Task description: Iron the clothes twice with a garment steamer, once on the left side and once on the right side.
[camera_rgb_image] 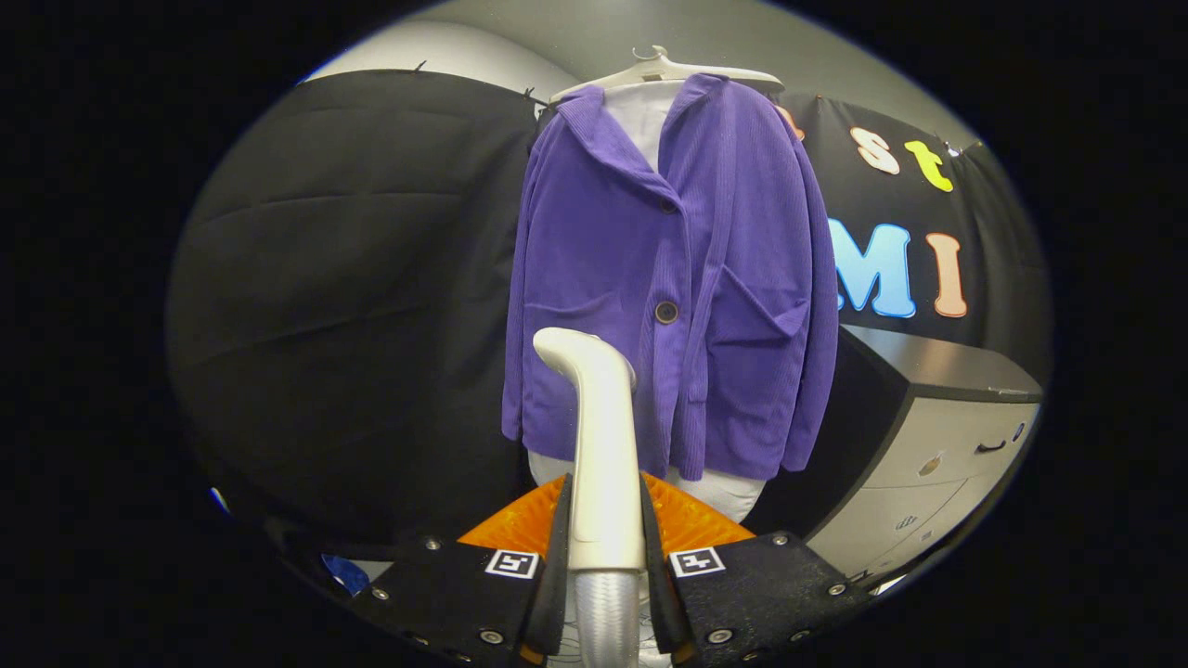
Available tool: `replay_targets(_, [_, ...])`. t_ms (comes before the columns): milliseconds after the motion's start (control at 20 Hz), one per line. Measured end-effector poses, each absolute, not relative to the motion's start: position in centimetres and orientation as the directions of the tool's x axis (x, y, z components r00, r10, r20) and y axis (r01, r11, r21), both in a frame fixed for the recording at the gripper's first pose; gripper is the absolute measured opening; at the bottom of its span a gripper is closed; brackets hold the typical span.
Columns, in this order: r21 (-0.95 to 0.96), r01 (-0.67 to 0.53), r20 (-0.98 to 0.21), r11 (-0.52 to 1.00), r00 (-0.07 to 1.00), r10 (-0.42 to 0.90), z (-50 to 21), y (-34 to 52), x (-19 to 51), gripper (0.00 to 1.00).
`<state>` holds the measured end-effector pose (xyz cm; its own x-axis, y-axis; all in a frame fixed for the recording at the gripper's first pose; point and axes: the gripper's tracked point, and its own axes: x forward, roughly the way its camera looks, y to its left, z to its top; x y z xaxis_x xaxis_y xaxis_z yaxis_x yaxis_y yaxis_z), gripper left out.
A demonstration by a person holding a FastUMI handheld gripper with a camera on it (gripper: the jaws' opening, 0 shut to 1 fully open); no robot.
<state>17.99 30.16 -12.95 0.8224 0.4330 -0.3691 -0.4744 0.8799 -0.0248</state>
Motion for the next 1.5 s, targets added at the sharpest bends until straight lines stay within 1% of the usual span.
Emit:
replay_targets(400, [-0.021,-0.476,-0.502,0.879,0.766,0.402,-20.8,27.9,15.2,0.37])
replay_targets(650, [-0.019,-0.480,-0.546,0.877,0.740,0.393,-23.6,25.4,13.2,0.37])
replay_targets(850, [0.014,-0.476,-0.492,0.879,0.763,0.420,-21.8,23.4,10.5,0.37])
replay_targets(1050, [0.058,-0.439,-0.402,0.896,0.812,0.424,-17.2,19.8,9.7,0.37])
replay_targets(1300, [0.089,-0.358,-0.261,0.929,0.892,0.369,-9.2,13.8,9.4,0.37])
replay_targets(1500, [0.106,-0.281,-0.129,0.954,0.947,0.293,-3.8,9.6,8.8,0.37])
